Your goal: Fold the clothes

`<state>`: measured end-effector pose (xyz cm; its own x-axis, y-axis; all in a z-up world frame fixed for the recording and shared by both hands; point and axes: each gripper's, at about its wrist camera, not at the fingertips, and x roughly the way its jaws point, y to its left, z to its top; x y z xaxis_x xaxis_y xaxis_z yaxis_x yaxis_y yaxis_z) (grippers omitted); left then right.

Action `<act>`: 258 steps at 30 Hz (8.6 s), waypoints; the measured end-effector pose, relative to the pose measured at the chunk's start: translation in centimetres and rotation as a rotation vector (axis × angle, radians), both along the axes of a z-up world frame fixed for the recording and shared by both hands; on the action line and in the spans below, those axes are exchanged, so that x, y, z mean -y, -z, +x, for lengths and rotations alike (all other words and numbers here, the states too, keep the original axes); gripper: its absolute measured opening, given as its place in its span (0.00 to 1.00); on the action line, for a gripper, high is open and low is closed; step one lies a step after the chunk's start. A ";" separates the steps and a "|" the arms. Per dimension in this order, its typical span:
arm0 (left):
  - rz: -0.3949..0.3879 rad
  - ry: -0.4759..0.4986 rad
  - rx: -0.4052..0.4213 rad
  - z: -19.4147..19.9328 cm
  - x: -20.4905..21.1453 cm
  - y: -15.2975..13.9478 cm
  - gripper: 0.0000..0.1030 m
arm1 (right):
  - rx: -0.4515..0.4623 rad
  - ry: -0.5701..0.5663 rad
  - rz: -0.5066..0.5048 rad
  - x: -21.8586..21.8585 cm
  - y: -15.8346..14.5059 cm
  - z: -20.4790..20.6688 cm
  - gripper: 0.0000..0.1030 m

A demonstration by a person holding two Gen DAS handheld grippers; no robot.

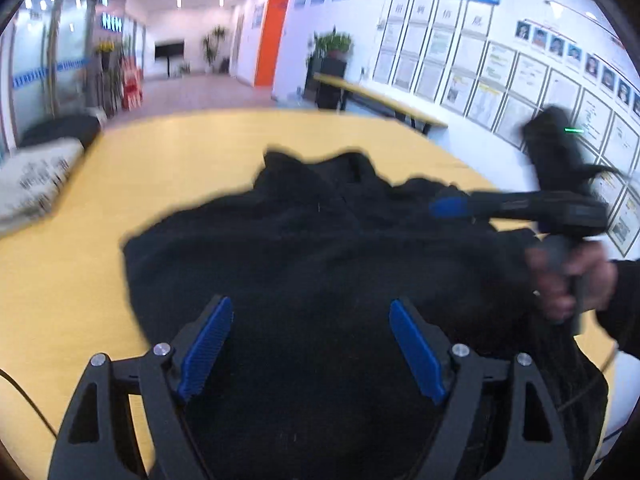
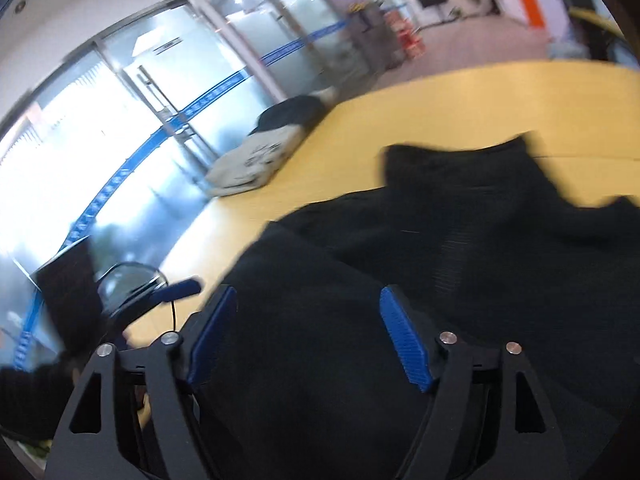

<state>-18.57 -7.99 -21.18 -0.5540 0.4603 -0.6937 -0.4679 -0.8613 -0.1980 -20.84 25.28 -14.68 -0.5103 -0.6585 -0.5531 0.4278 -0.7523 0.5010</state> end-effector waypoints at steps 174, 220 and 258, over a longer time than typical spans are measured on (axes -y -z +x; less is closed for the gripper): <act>0.204 -0.114 0.351 -13.6 7.8 -5.0 0.79 | -0.056 -0.013 0.351 -16.3 -4.9 -1.2 1.00; -0.060 0.259 0.139 -15.9 -2.1 -5.4 0.56 | -0.044 -0.091 0.347 -1.8 -2.0 -6.2 0.66; -0.313 0.873 0.004 -3.5 -13.1 2.1 0.76 | 0.313 0.879 -0.209 -8.4 9.7 16.8 0.66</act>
